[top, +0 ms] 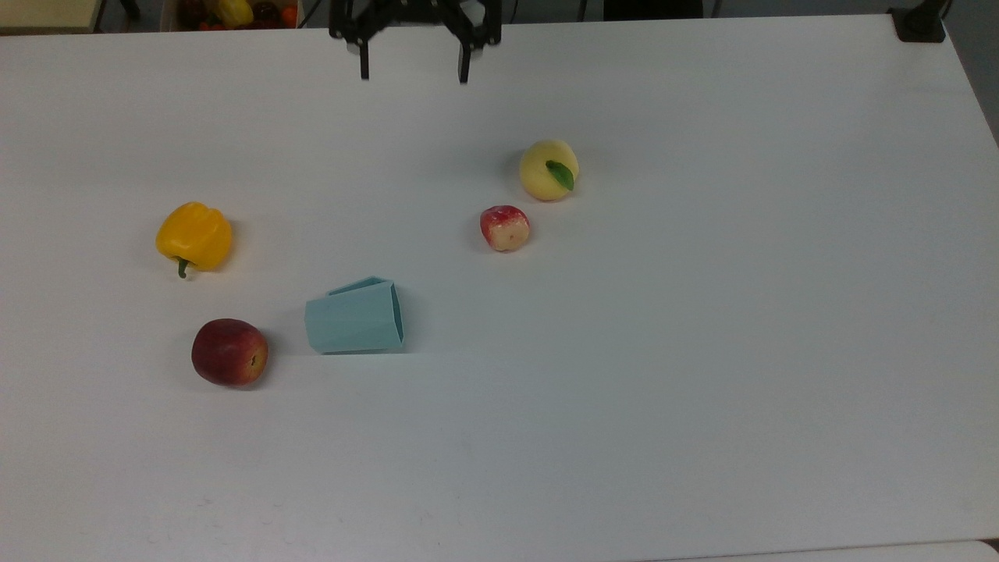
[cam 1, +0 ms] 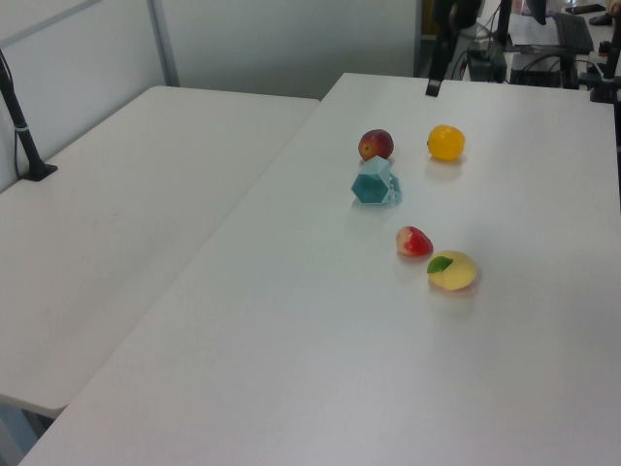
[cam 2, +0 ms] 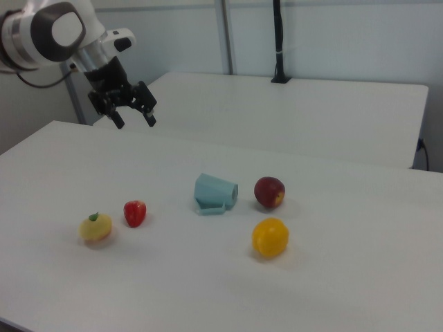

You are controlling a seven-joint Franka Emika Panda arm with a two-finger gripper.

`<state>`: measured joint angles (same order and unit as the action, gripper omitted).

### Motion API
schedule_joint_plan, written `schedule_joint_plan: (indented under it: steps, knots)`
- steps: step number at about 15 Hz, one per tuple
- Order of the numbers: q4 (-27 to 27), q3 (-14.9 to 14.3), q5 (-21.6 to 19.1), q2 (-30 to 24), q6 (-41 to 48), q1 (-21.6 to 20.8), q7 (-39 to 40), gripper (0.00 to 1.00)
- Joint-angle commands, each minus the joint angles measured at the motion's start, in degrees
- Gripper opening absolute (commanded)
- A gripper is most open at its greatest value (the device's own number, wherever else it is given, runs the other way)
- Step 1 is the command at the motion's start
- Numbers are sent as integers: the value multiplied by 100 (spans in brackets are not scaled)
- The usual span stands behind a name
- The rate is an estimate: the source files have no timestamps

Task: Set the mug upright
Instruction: 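Move the open gripper down toward the light-blue mug lying on its side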

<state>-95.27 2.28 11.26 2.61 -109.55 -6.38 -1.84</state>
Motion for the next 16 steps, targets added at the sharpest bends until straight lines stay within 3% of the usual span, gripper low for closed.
schedule_joint_plan:
  steps: [1, 7, 12, 16]
  knots:
    - [-44, 36, 990, 485, -715, -328, -981, 100]
    - [-26, 45, 3002, 1276, -1113, -724, -2617, 100]
    - [-18, 45, 4320, 1908, -1087, -830, -3751, 100]
    - [0, 45, 5025, 2340, -1095, -821, -4516, 100]
